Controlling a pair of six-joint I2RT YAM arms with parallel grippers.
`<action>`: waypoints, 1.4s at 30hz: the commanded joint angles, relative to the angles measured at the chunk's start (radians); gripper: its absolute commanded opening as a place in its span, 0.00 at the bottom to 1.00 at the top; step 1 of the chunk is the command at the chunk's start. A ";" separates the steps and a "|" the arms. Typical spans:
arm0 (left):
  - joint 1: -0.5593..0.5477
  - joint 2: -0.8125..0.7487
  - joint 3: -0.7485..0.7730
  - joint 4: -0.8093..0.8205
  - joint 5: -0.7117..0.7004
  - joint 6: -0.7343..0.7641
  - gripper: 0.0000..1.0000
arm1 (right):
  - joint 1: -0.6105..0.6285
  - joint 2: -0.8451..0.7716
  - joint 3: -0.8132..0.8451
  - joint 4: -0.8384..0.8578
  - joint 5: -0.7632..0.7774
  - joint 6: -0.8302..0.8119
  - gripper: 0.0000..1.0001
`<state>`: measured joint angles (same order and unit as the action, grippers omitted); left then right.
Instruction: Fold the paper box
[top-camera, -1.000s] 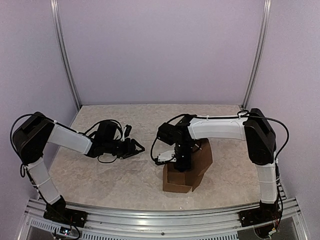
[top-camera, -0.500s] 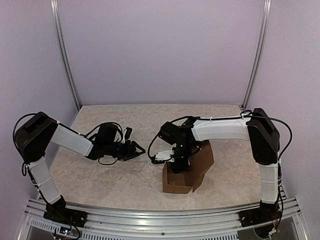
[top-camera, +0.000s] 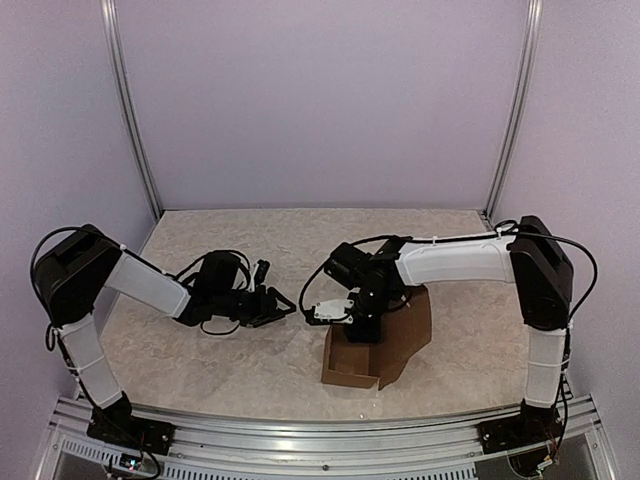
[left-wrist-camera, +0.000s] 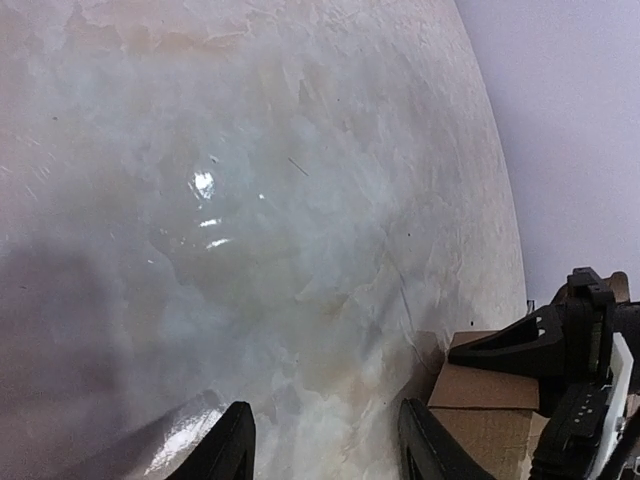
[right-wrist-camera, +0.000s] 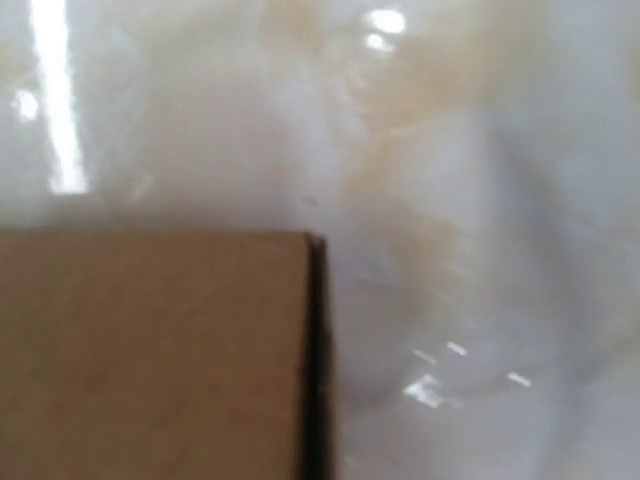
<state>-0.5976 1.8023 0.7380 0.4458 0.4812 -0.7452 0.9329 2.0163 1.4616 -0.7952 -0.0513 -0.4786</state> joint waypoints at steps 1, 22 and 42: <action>-0.054 0.043 -0.015 0.069 0.029 -0.032 0.48 | -0.006 -0.142 -0.014 0.099 0.077 -0.012 0.00; -0.133 0.194 0.022 0.635 0.136 -0.223 0.45 | -0.006 -0.122 0.042 0.268 0.225 0.018 0.00; -0.087 0.245 0.009 0.791 0.157 -0.313 0.42 | -0.014 -0.053 0.048 0.299 0.115 0.103 0.04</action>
<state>-0.6930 2.0422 0.7628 1.0332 0.5926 -0.9817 0.9272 1.9190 1.4811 -0.4675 0.1696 -0.4191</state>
